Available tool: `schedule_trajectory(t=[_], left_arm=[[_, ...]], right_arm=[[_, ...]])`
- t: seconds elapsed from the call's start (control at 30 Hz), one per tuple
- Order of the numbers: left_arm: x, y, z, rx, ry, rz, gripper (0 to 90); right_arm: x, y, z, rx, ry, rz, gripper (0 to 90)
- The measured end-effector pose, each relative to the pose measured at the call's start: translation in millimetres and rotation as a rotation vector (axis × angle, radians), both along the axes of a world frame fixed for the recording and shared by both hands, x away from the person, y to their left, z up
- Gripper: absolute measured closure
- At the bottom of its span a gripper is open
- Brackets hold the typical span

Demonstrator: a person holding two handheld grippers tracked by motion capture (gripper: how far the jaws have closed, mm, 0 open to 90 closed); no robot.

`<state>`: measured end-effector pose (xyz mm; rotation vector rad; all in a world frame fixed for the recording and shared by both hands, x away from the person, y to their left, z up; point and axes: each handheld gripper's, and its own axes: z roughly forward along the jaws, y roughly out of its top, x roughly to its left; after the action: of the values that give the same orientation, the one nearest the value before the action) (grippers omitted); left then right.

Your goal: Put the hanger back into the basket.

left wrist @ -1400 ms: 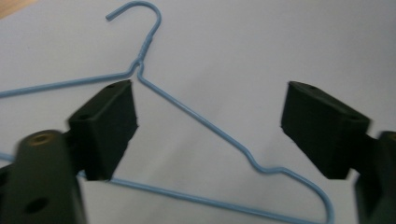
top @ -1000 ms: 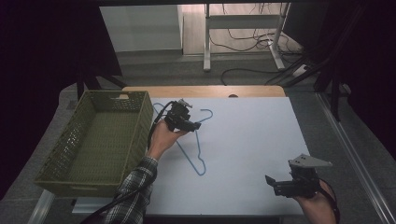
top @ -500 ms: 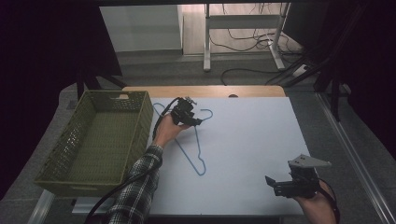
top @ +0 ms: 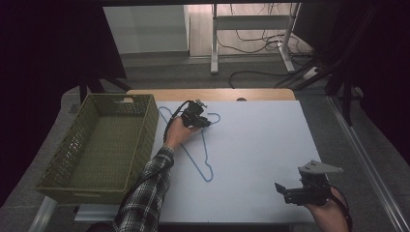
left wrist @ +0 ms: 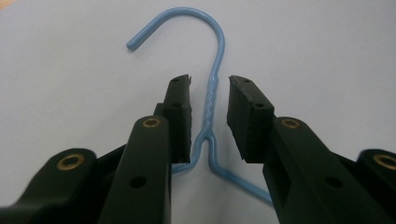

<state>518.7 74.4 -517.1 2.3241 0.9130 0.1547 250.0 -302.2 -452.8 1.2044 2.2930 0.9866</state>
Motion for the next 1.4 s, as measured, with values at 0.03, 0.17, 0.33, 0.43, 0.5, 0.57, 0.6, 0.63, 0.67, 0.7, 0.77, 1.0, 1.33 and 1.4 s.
schedule_trajectory(t=[0.03,0.17,0.33,0.43,0.5,0.57,0.6,0.63,0.67,0.7,0.77,1.0,1.33,1.4], left_arm=[[0.5,-1.1,-1.6,-0.013,0.005,0.005,69.6],[2.3,-2.0,-6.4,0.007,0.01,0.004,71.6],[3.0,0.3,-7.0,0.007,0.011,-0.007,77.5],[1.7,-0.2,-7.7,0.001,0.004,-0.011,83.7],[0.8,0.2,-7.8,0.002,-0.006,-0.025,84.7],[0.5,-0.1,-7.3,0.012,-0.015,-0.039,85.2],[-1.3,-1.1,-5.6,0.021,-0.031,-0.054,85.3],[-1.5,-0.6,-3.8,0.02,-0.036,-0.062,85.4],[-2.2,0.1,-1.5,0.009,-0.042,-0.065,85.4],[-2.2,0.1,-1.5,0.009,-0.042,-0.065,85.4],[-4.2,2.3,5.6,-0.018,-0.055,-0.064,85.4],[-8.4,9.7,12.4,-0.039,-0.069,-0.066,85.4],[-11.6,11.8,13.9,-0.048,-0.074,-0.076,85.3],[-12.0,12.8,14.6,-0.057,-0.076,-0.079,85.3]], right_arm=[[0.0,0.1,-0.1,-0.002,0.002,0.0,0.0],[-0.2,0.2,-0.1,-0.003,0.001,0.002,0.0],[-0.1,0.3,-0.4,-0.003,0.003,0.002,0.0],[-0.1,1.0,-0.5,-0.006,0.002,0.004,0.0],[-0.1,1.1,-0.5,-0.007,0.001,0.005,0.0],[-0.2,1.0,-0.5,-0.007,0.002,0.002,0.0],[-0.2,1.0,-0.5,-0.007,0.002,0.002,0.0],[-0.1,0.9,-0.5,-0.006,0.004,0.002,0.0],[0.0,1.0,-0.5,-0.006,0.004,0.001,0.0],[0.3,1.2,-0.4,-0.006,0.003,0.002,0.0],[1.3,2.6,0.1,-0.009,0.005,-0.003,0.1],[21.2,39.6,8.9,0.007,0.028,0.046,0.0],[90.4,117.9,3.5,0.062,0.138,0.155,4.9],[115.5,138.7,-4.7,0.106,0.157,0.158,9.7]])
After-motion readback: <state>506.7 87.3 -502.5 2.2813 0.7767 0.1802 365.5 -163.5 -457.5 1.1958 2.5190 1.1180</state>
